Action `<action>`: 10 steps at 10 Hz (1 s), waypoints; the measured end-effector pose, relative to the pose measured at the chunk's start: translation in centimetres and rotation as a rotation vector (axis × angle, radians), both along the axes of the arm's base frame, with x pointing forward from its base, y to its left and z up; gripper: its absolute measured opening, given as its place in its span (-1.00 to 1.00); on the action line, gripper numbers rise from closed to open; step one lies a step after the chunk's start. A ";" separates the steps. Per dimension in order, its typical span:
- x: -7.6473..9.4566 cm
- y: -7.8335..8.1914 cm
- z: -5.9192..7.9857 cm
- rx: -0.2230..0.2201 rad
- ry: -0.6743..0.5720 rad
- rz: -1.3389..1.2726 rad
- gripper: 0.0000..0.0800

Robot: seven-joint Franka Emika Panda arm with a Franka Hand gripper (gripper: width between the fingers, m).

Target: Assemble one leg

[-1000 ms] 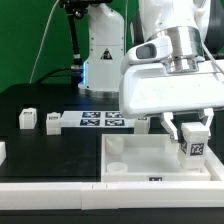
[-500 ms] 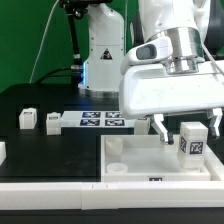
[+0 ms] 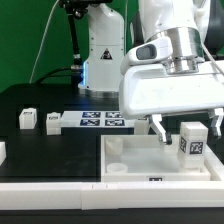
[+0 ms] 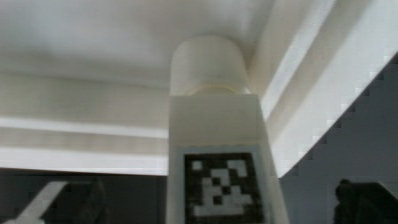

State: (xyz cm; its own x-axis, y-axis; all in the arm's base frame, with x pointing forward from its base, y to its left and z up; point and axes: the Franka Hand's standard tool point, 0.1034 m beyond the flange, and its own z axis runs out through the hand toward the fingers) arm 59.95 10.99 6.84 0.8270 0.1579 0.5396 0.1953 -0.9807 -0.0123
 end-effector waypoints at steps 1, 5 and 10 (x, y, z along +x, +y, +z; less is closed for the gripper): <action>0.1 -0.3 0.4 -0.001 0.015 -0.002 0.62; 0.2 -0.5 1.4 -0.001 0.069 0.001 0.62; -0.5 0.2 1.0 -0.002 0.526 0.011 0.62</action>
Offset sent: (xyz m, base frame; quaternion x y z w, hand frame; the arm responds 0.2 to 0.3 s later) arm 0.0000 0.0000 0.0000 0.0000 -0.0899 0.0000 0.9960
